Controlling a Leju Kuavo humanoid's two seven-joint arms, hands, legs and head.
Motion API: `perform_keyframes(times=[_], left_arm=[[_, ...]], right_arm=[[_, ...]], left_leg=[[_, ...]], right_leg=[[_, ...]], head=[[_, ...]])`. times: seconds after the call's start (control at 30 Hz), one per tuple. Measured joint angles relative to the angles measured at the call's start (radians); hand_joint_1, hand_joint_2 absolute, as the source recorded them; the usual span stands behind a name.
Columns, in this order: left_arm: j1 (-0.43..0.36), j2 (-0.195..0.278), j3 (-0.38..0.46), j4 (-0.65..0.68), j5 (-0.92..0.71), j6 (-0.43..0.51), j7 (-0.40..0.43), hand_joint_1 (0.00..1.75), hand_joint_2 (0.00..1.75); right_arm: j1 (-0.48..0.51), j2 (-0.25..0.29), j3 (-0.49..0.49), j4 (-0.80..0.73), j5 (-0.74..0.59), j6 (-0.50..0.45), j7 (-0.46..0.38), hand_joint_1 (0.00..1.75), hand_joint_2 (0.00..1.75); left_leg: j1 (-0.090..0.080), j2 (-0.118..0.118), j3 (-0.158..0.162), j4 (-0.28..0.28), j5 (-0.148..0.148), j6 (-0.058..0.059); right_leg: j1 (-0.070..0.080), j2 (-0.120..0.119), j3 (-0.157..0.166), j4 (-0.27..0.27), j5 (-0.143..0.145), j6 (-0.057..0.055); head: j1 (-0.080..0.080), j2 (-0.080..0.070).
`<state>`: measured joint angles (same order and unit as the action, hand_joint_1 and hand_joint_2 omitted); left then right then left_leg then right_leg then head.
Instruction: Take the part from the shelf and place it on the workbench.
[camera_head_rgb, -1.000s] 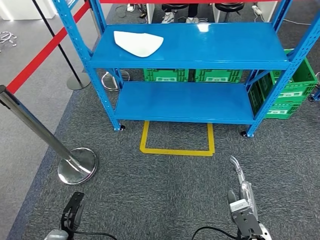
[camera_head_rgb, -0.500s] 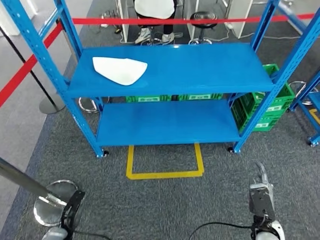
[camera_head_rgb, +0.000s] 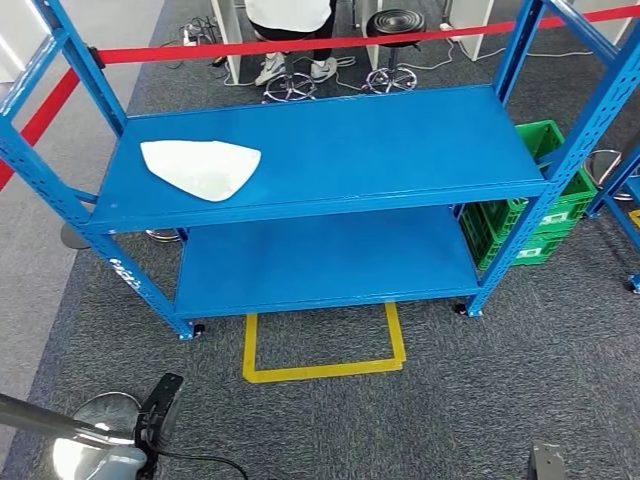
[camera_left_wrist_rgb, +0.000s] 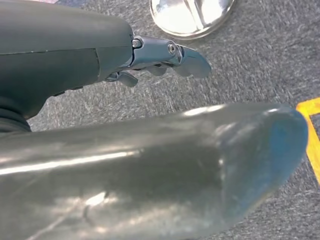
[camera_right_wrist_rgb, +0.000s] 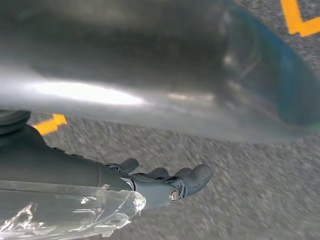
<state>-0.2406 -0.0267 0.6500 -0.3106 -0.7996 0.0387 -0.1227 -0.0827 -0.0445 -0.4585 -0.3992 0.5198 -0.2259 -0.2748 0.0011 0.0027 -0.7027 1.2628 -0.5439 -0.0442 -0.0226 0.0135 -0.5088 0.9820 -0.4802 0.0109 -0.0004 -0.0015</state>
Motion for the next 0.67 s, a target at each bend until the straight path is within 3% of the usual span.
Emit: perform_keyframes(times=[0.03,0.07,0.1,0.2,0.23,0.27,0.3,0.37,0.4,0.43,0.47,0.5,0.53,0.57,0.6,0.63,0.67], left_arm=[[0.003,0.000,0.000,0.000,0.000,0.000,0.001,0.00,0.00],[0.004,-0.001,0.000,0.000,0.000,0.000,0.001,0.00,0.00],[0.005,-0.001,0.000,0.000,0.000,0.000,0.001,0.00,0.00],[0.013,0.001,0.000,0.001,0.003,0.001,0.006,0.00,0.00],[0.017,0.002,0.000,0.002,0.004,0.002,0.010,0.00,0.00],[0.018,0.003,0.000,0.002,0.004,0.004,0.013,0.00,0.00],[0.015,0.004,-0.001,0.002,0.004,0.007,0.016,0.00,0.44],[0.005,0.003,-0.002,0.002,0.004,0.013,0.024,0.00,1.31],[0.000,0.002,-0.003,0.002,0.003,0.015,0.030,0.00,1.75],[-0.001,0.002,-0.004,0.002,0.003,0.016,0.036,0.00,1.75],[0.000,0.002,-0.005,0.002,0.003,0.014,0.044,0.00,1.75],[0.004,0.002,-0.008,0.001,0.004,0.010,0.053,0.00,1.31],[0.010,0.002,-0.016,-0.001,0.010,0.005,0.061,0.00,0.87],[0.017,0.002,-0.028,-0.005,0.020,0.000,0.068,0.00,0.44],[0.023,0.003,-0.043,-0.011,0.035,-0.004,0.072,0.00,0.00],[0.028,0.002,-0.059,-0.018,0.054,-0.007,0.075,0.00,0.00],[0.031,0.002,-0.067,-0.022,0.063,-0.008,0.076,0.00,0.00]], right_arm=[[0.000,0.000,-0.006,0.017,0.002,0.001,0.006,0.00,0.00],[-0.001,0.000,-0.010,0.032,0.006,0.003,0.020,0.00,0.00],[0.000,0.000,-0.013,0.047,0.013,0.007,0.045,0.00,0.00],[0.021,0.004,-0.016,0.100,0.056,0.023,0.174,0.00,0.00],[0.031,0.008,-0.016,0.114,0.071,0.030,0.217,0.00,0.00],[0.038,0.014,-0.016,0.125,0.083,0.039,0.253,0.00,0.00],[0.043,0.021,-0.016,0.133,0.092,0.049,0.284,0.00,0.00],[0.047,0.039,-0.015,0.145,0.106,0.069,0.325,0.00,0.87],[0.047,0.049,-0.013,0.151,0.113,0.074,0.336,0.00,1.31],[0.048,0.060,-0.012,0.157,0.119,0.074,0.338,0.00,1.75],[0.051,0.069,-0.010,0.162,0.122,0.069,0.332,0.00,1.75],[0.058,0.076,-0.008,0.167,0.123,0.059,0.316,0.00,1.75],[0.068,0.080,-0.003,0.173,0.119,0.048,0.298,0.00,1.31],[0.080,0.082,0.004,0.179,0.111,0.038,0.280,0.00,0.87],[0.093,0.083,0.014,0.185,0.098,0.033,0.269,0.00,0.44],[0.106,0.084,0.024,0.191,0.083,0.033,0.264,0.00,0.00],[0.112,0.084,0.029,0.195,0.076,0.034,0.262,0.00,0.00]], left_leg=[[0.000,0.000,-0.026,-0.003,-0.034,0.001],[-0.001,0.000,-0.040,-0.028,-0.047,0.004],[-0.001,-0.001,-0.045,-0.069,-0.028,0.008],[-0.003,-0.005,-0.034,-0.232,0.190,0.021],[-0.004,-0.006,-0.031,-0.258,0.241,0.024],[-0.005,-0.007,-0.031,-0.260,0.248,0.027],[-0.003,-0.008,-0.027,-0.249,0.245,0.030],[-0.002,-0.009,-0.018,-0.241,0.229,0.043],[-0.001,-0.008,-0.011,-0.243,0.222,0.051],[-0.003,-0.007,-0.005,-0.243,0.212,0.058],[-0.007,-0.006,0.002,-0.243,0.201,0.064],[-0.011,-0.006,0.011,-0.242,0.190,0.069],[-0.015,-0.007,0.022,-0.242,0.178,0.072],[-0.019,-0.009,0.036,-0.242,0.167,0.075],[-0.022,-0.012,0.051,-0.242,0.155,0.076],[-0.024,-0.016,0.065,-0.243,0.145,0.075],[-0.025,-0.018,0.072,-0.243,0.139,0.075]], right_leg=[[0.000,0.005,0.023,-0.008,-0.012,0.001],[0.000,0.010,0.048,-0.014,-0.027,0.003],[0.000,0.014,0.075,-0.017,-0.043,0.006],[0.005,0.021,0.146,-0.017,-0.108,0.019],[0.007,0.021,0.164,-0.017,-0.133,0.022],[0.010,0.022,0.183,-0.019,-0.155,0.026],[0.010,0.022,0.198,-0.026,-0.171,0.031],[0.010,0.012,0.205,-0.010,-0.196,0.040],[0.010,0.005,0.182,0.032,-0.217,0.043],[0.012,-0.001,0.140,0.098,-0.242,0.044],[0.013,-0.004,0.085,0.176,-0.267,0.043],[0.014,-0.005,0.030,0.242,-0.277,0.042],[0.015,-0.005,-0.015,0.279,-0.264,0.039],[0.016,-0.005,-0.045,0.278,-0.227,0.034],[0.019,-0.005,-0.058,0.239,-0.170,0.028],[0.024,-0.005,-0.062,0.180,-0.107,0.019],[0.027,-0.005,-0.061,0.145,-0.072,0.014]], head=[[-0.001,0.000],[-0.001,0.000],[-0.002,0.000],[-0.006,0.000],[-0.007,0.000],[-0.007,0.000],[-0.009,0.000],[-0.004,0.000],[-0.003,0.000],[0.000,0.000],[0.000,0.000],[0.000,0.000],[0.000,0.000],[0.000,0.000],[0.000,0.000],[0.001,0.000],[0.001,0.000]])
